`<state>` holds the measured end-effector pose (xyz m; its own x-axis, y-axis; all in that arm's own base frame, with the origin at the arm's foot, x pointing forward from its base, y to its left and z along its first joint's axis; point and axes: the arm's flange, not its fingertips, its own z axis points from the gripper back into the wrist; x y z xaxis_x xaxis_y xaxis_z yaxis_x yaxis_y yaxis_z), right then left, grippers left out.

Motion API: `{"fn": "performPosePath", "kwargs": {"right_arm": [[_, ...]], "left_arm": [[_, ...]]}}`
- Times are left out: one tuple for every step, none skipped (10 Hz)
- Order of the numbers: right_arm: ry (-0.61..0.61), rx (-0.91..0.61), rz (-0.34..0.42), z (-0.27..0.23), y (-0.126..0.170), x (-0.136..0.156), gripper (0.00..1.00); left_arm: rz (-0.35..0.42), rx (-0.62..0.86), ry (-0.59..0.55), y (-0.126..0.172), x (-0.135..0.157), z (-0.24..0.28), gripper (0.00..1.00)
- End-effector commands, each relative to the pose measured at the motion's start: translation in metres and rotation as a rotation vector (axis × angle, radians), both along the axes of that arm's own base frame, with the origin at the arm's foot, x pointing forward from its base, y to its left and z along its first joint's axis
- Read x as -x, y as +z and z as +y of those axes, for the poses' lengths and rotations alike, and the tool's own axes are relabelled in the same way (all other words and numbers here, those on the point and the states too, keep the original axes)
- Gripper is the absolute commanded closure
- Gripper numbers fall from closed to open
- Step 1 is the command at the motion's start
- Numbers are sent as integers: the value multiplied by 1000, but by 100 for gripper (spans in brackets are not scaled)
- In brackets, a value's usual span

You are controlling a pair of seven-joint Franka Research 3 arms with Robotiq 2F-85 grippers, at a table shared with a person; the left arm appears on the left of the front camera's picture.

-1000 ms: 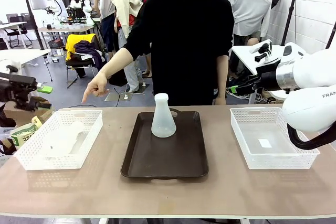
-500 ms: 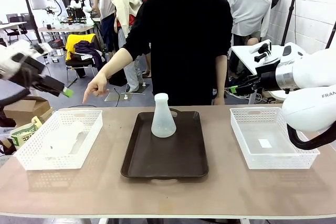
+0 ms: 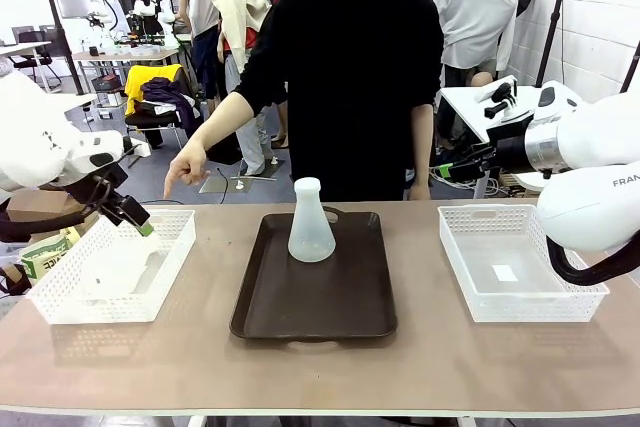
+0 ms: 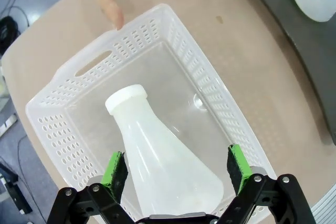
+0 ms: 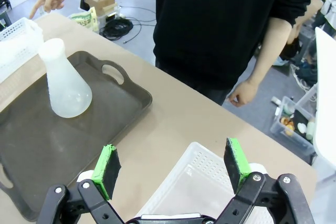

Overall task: Prepare the laboratory tools.
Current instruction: Pick up the Big flask that the person points to.

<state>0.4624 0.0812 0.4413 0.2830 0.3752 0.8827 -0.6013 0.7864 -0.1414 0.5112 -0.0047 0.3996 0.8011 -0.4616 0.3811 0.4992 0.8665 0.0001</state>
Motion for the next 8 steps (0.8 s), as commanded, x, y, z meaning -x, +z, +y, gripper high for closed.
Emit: {"fn": "performPosePath", "kwargs": {"right_arm": [[4, 3, 5, 1, 2, -1, 0], [4, 3, 5, 1, 2, -1, 0], [4, 3, 5, 1, 2, -1, 0], [4, 3, 5, 1, 2, -1, 0], [4, 3, 5, 1, 2, -1, 0], [4, 3, 5, 1, 2, -1, 0], [4, 3, 5, 1, 2, -1, 0], [4, 3, 5, 1, 2, -1, 0]], "left_arm": [[28, -26, 56, 5, -12, -7, 0], [52, -33, 73, -3, -22, -8, 0], [67, -41, 95, -8, -29, -9, 0], [62, -53, 126, -12, -36, -10, 0], [50, -62, 182, -17, -44, -12, 0], [86, -77, 243, -21, -53, -14, 0], [108, -86, 271, -23, -58, -14, 0], [96, -113, 287, -25, -62, -14, 0]]}}
